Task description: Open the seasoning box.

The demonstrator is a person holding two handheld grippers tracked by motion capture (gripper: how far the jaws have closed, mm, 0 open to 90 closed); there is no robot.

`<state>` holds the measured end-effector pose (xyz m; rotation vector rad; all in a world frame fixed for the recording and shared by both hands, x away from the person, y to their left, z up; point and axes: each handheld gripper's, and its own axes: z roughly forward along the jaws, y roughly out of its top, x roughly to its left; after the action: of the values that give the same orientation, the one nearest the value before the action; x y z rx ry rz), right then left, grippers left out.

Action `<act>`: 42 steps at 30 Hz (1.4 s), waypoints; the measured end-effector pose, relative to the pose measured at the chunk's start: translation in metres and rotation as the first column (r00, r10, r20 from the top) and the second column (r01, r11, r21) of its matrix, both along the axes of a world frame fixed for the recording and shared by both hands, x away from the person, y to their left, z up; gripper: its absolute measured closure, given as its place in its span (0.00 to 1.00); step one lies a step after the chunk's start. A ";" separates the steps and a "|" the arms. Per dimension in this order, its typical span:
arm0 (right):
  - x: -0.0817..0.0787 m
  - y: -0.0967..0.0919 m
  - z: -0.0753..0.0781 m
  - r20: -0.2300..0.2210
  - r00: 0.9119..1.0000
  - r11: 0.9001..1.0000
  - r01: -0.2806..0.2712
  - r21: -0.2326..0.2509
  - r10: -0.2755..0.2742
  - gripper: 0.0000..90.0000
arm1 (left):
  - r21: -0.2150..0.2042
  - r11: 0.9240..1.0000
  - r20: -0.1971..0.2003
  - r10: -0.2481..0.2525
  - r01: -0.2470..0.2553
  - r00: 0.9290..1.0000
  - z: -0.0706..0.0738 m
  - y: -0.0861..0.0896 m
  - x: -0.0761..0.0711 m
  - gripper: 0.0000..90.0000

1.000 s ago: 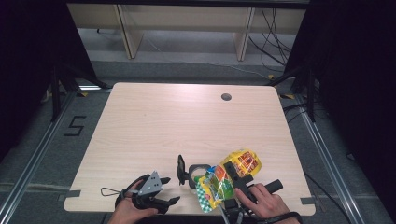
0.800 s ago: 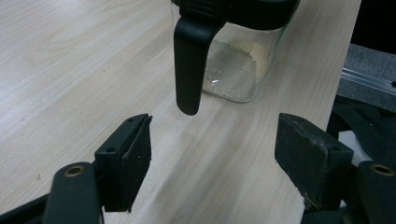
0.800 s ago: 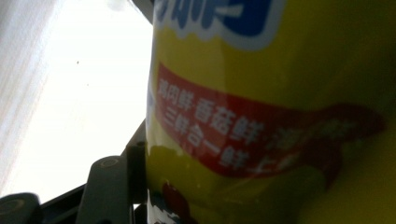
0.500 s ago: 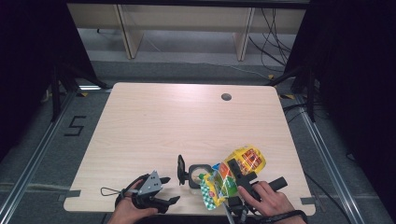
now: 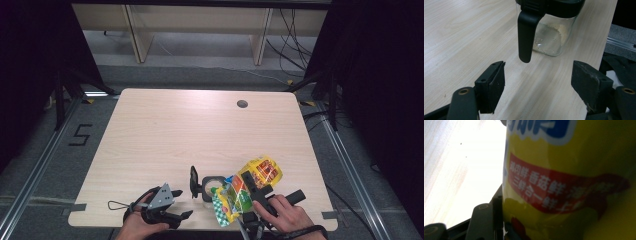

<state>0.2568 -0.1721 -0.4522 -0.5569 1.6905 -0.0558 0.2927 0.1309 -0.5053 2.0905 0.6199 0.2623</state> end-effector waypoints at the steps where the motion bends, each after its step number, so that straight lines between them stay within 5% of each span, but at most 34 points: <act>1: 0.000 0.001 0.000 0.002 1.000 1.000 -0.005 -0.002 0.005 0.47 | 0.002 1.000 0.002 0.000 0.000 1.000 0.000 0.000 0.000 0.30; 8: 0.000 -0.002 0.002 0.019 1.000 1.000 0.000 -0.003 0.000 0.47 | 0.016 1.000 0.008 -0.001 0.001 1.000 0.001 0.001 0.000 0.30; 16: -0.001 -0.001 0.002 0.003 1.000 1.000 -0.010 -0.003 0.010 0.47 | -0.019 1.000 0.008 0.009 -0.009 1.000 0.000 0.000 0.000 0.29; 17: -0.001 -0.002 0.002 0.004 1.000 1.000 -0.009 -0.002 0.009 0.47 | 0.007 1.000 0.016 0.004 -0.004 1.000 0.001 0.002 0.001 0.29; 19: -0.001 -0.001 0.001 0.004 1.000 1.000 -0.005 -0.010 0.005 0.47 | -0.023 1.000 0.006 0.016 -0.016 1.000 -0.001 0.000 -0.001 0.28; 28: -0.001 -0.001 0.001 -0.002 1.000 1.000 -0.016 -0.005 0.016 0.47 | -0.002 1.000 0.013 0.009 -0.009 1.000 0.001 0.002 0.001 0.28; 31: 0.000 0.000 0.004 0.012 0.999 0.998 -0.037 -0.046 0.037 0.47 | -0.009 1.000 0.008 0.009 -0.009 1.000 0.001 0.002 0.000 0.28; 33: -0.002 -0.001 0.002 0.003 1.000 1.000 -0.020 -0.005 0.020 0.47 | 0.002 1.000 0.003 0.012 -0.012 1.000 0.002 0.002 0.001 0.28; 34: 0.000 0.000 0.004 0.012 0.999 0.998 -0.036 -0.044 0.037 0.47 | -0.022 1.000 0.006 0.021 -0.021 1.000 0.000 0.001 0.000 0.28; 42: -0.001 -0.001 0.004 0.008 1.000 0.999 -0.024 -0.044 0.025 0.47 | -0.019 1.000 0.011 0.012 -0.012 1.000 0.001 0.001 0.000 0.28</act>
<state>0.2563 -0.1733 -0.4484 -0.6097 1.6776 -0.0779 0.2926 0.1323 -0.5043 2.0666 0.6261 0.2734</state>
